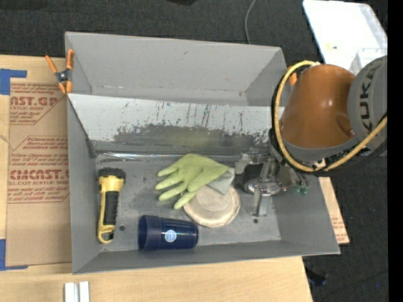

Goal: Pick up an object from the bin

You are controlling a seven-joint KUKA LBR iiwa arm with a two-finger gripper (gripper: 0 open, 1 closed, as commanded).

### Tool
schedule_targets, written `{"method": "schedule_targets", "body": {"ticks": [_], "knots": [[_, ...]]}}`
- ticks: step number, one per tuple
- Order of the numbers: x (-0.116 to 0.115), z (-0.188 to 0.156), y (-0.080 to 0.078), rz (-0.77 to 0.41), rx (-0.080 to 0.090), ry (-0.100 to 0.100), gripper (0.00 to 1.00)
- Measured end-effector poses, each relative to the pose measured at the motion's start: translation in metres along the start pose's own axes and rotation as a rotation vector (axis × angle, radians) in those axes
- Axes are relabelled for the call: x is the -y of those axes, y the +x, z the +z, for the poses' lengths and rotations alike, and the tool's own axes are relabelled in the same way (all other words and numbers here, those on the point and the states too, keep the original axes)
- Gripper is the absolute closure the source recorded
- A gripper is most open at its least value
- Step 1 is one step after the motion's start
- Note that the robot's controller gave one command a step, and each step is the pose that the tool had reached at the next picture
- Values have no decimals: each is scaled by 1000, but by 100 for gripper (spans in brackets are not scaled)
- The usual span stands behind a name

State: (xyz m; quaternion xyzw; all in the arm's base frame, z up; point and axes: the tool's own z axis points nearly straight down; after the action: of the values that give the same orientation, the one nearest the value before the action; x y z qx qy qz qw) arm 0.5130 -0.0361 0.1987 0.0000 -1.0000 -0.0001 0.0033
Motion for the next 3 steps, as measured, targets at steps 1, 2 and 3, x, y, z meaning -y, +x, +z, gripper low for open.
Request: {"method": "schedule_targets", "body": {"ticks": [1,2,3], "knots": [[0,-5,-2,-1,8,1,0],[11,-23,-13,-7,9,1,0],[9,-6,-16,-31,6,0,0]]}}
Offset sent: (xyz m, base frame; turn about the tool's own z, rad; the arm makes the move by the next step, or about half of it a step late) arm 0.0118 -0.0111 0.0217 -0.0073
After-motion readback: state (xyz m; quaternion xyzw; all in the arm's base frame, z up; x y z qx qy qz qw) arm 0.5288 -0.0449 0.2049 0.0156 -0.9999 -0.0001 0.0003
